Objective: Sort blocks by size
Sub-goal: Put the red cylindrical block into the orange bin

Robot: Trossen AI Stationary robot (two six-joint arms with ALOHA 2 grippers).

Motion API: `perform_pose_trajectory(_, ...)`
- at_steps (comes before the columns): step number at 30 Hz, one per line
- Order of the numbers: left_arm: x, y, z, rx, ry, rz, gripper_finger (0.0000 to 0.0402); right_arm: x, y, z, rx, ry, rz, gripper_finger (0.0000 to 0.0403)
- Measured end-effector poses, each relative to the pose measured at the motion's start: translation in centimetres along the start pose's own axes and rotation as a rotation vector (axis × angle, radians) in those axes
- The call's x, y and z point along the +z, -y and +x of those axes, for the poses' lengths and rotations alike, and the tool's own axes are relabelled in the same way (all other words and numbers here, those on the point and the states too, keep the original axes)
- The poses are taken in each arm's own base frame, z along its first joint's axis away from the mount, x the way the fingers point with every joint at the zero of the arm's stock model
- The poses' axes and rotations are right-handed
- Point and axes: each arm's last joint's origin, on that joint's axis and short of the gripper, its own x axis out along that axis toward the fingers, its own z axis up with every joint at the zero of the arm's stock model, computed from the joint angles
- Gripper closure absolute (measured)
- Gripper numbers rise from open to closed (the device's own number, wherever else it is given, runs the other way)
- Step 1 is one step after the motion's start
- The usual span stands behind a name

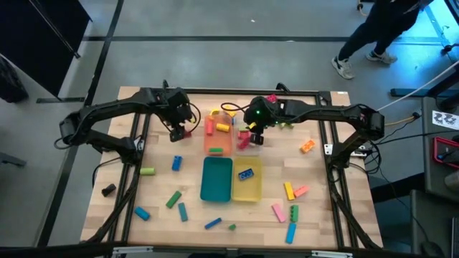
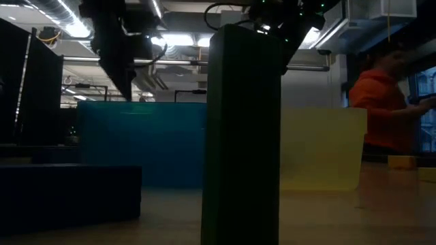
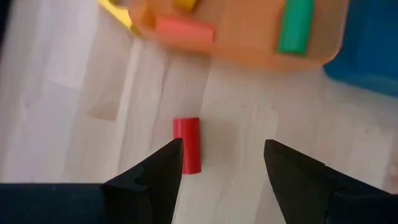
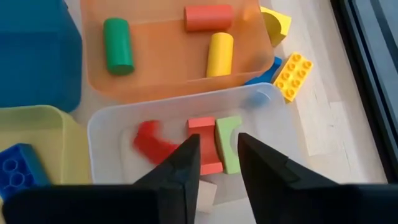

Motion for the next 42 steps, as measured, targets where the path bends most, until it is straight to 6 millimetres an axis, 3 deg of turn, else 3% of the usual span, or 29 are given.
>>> perform_pose_trajectory(13,-2.8,-0.4,5.7,0.133,0.009,-0.030,0.0192,-0.1,0.0,0.0,0.001,-0.008,0.001,0.0290)
perform_pose_trajectory(21,-4.7,-0.8,8.3,0.127,-0.061,-0.081,0.0192,-0.1,0.0,0.0,0.001,-0.008,0.001,0.0290)
perform_pose_trajectory(31,-5.7,-1.2,10.8,0.108,-0.067,-0.102,0.0194,-0.1,0.0,0.0,0.001,-0.009,0.001,0.0290)
perform_pose_trajectory(34,-5.7,-1.3,11.1,0.102,-0.080,-0.103,0.0214,-0.2,-0.1,0.0,0.023,-0.018,0.001,0.0290)
perform_pose_trajectory(39,-5.4,-1.3,11.1,0.104,-0.078,-0.125,0.0280,-0.4,-0.1,-0.9,0.030,-0.118,0.001,0.0290)
perform_pose_trajectory(42,-4.9,-1.5,10.8,0.106,-0.069,-0.152,0.0285,-0.5,0.0,-2.0,0.028,-0.218,-0.002,0.0290)
